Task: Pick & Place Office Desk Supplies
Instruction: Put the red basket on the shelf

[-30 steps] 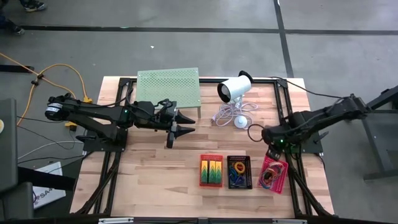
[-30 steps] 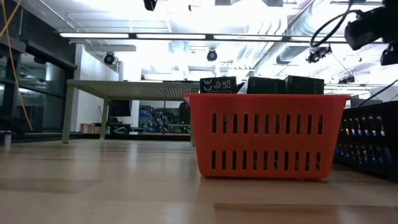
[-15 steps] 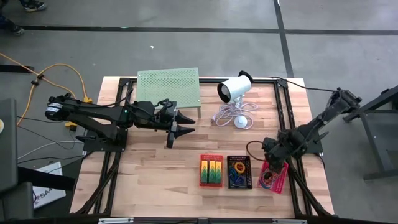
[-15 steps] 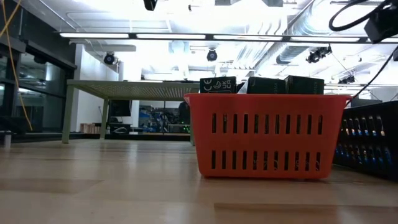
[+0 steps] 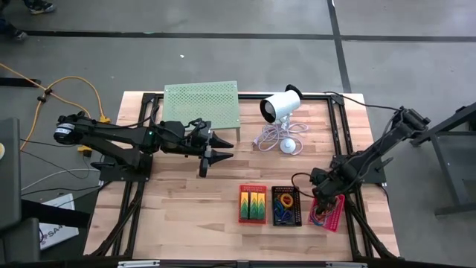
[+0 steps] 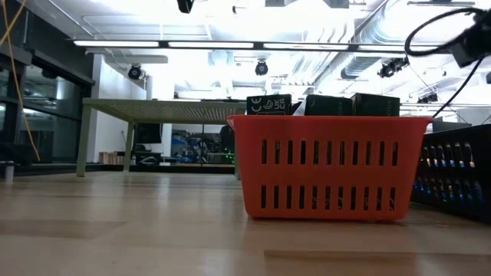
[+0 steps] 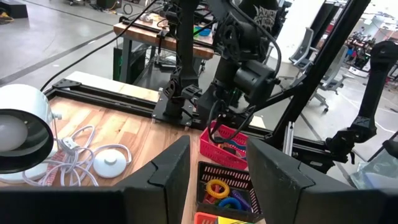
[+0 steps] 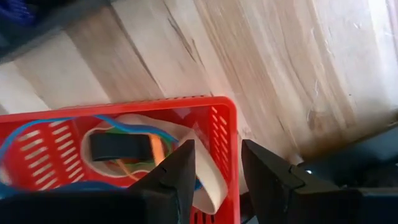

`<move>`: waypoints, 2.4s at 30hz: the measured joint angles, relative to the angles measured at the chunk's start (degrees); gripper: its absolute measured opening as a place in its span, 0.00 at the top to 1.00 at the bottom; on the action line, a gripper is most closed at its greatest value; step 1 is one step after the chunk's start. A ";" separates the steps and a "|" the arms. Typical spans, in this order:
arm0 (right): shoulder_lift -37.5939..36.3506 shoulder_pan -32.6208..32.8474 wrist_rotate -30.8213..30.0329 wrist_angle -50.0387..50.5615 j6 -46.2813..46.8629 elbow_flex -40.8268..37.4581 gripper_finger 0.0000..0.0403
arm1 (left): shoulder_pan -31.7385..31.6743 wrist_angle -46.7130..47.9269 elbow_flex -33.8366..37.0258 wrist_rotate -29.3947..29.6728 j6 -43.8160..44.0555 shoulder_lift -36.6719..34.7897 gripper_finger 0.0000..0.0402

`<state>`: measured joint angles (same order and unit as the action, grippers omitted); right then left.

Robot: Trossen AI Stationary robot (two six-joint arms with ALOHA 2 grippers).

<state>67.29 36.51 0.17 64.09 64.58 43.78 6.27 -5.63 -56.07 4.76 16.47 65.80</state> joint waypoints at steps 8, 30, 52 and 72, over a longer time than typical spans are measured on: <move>0.00 0.00 1.22 -3.36 0.17 -3.44 0.70 | -0.01 0.00 0.00 -0.01 0.00 0.00 0.62; -2.73 0.00 0.24 -1.37 0.13 -3.57 0.70 | 0.02 0.00 0.00 0.02 0.00 0.00 0.62; -2.73 -0.02 0.20 -12.32 1.86 -12.75 0.70 | 0.01 0.00 0.00 -0.01 0.00 0.00 0.62; -2.73 -0.02 1.76 -16.05 3.80 -15.72 0.81 | 0.02 0.00 0.00 -0.01 0.00 0.00 0.62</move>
<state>64.55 36.49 1.92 48.03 68.38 28.05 6.28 -5.63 -56.07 4.75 16.47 65.80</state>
